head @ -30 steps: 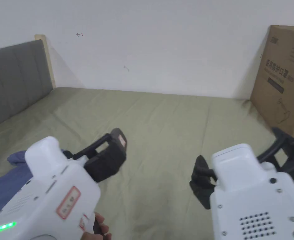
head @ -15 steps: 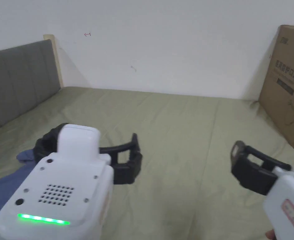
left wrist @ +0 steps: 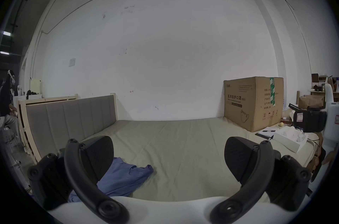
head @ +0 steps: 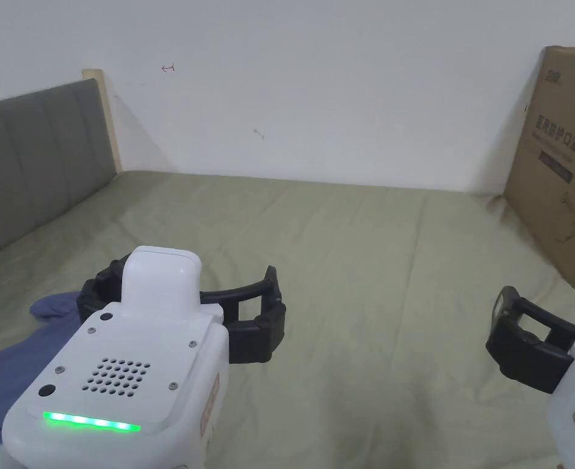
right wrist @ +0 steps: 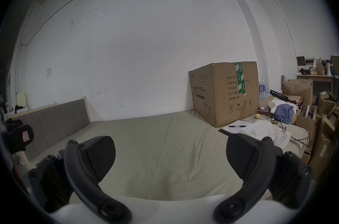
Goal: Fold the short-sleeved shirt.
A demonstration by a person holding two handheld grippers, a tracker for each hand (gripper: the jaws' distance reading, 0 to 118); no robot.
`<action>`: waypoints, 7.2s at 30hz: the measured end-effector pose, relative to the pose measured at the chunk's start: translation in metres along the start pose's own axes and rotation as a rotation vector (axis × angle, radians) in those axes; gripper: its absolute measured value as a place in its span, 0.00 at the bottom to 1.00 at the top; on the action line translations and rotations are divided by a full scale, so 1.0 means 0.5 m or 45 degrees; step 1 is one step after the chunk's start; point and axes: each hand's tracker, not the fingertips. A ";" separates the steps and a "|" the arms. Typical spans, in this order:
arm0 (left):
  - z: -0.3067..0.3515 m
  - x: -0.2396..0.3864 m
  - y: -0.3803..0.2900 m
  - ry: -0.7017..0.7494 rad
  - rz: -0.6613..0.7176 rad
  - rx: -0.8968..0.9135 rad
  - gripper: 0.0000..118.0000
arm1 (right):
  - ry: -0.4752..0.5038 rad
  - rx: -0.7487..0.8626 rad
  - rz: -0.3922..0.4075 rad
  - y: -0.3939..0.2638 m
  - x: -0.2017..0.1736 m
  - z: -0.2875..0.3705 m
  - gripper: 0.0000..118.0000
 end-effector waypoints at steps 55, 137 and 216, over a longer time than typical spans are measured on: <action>-0.096 -0.389 -0.241 0.333 0.334 -0.734 0.00 | 0.899 -0.323 0.290 -0.111 -0.455 -0.078 0.00; -0.432 0.457 -0.392 -0.794 0.042 -1.378 0.06 | -0.101 -0.507 -0.167 -0.074 0.252 -0.136 0.00; -0.808 0.030 -0.252 -0.278 -0.104 -1.065 0.00 | 0.194 -1.283 0.312 -0.343 0.196 -0.741 0.42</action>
